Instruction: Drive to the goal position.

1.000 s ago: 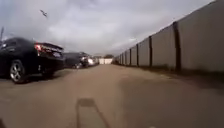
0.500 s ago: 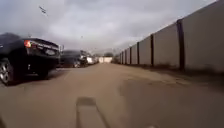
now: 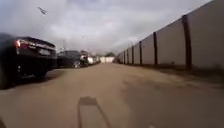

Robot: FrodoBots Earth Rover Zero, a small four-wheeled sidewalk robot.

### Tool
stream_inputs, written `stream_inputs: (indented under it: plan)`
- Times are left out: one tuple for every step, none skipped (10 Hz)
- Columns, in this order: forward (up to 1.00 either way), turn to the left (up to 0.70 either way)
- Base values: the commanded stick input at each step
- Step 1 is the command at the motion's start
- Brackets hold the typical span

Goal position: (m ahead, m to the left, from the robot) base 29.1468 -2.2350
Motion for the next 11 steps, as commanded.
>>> stream_inputs:
  plan:
    - [0.7, 0.03]
    - [0.7, 0.02]
    - [0.7, 0.0]
    - [0.7, 0.0]
    - [0.7, 0.0]
    - [0.7, 0.01]
    - [0.7, 0.04]
    - [0.7, 0.05]
    - [0.7, 0.05]
    - [0.7, 0.04]
    - [0.7, 0.03]
